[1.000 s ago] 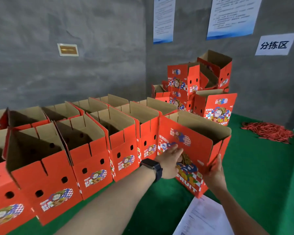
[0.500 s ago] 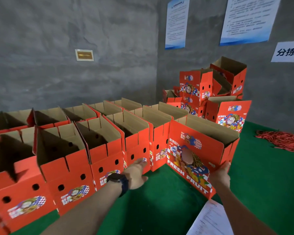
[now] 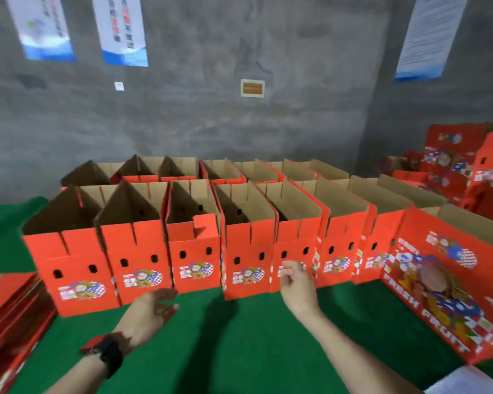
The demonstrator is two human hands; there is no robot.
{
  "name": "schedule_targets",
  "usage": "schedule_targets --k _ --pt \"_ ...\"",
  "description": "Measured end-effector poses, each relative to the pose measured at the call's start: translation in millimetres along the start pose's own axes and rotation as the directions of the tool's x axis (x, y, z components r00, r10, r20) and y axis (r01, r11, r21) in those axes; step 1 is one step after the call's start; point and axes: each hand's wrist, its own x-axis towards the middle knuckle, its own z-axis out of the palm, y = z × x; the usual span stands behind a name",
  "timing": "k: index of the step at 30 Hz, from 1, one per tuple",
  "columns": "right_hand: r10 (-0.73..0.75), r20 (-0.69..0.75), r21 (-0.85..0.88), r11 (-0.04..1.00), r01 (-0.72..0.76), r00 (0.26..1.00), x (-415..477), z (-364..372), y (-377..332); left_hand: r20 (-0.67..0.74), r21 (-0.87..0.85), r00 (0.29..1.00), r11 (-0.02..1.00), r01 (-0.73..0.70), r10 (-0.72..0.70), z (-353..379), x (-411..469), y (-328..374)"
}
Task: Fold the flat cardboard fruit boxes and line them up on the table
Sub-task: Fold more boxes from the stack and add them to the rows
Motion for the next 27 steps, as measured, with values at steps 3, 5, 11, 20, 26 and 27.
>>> schedule_targets --k 3,5,11,20,26,27 --pt "-0.311 0.357 -0.056 0.934 0.352 0.881 -44.5 79.4 -72.5 -0.151 -0.055 0.981 0.992 0.114 -0.121 -40.6 -46.6 -55.2" --pt "-0.457 0.573 -0.04 0.814 0.58 0.681 -83.1 137.2 -117.4 -0.243 -0.059 0.952 0.983 0.175 -0.185 -66.8 -81.0 -89.0" --pt "-0.607 0.744 0.182 0.586 0.79 0.279 -211.6 271.8 -249.7 -0.518 -0.045 0.794 0.937 0.347 -0.319 -147.6 -169.1 -185.7" --pt "-0.548 0.807 0.199 0.602 0.773 0.22 -284.5 379.1 -352.5 -0.551 -0.152 0.655 0.833 0.531 -0.518 -201.7 -220.7 -297.1" --pt "-0.259 0.966 0.108 0.439 0.892 0.011 -275.0 405.3 -335.9 -0.524 -0.075 0.702 0.847 0.526 -0.482 -211.4 -230.1 -322.6" --pt "-0.263 0.965 0.121 0.401 0.908 -0.012 -274.4 404.7 -327.3 -0.525 -0.066 0.704 0.848 0.526 -0.478 -214.1 -231.7 -326.7"
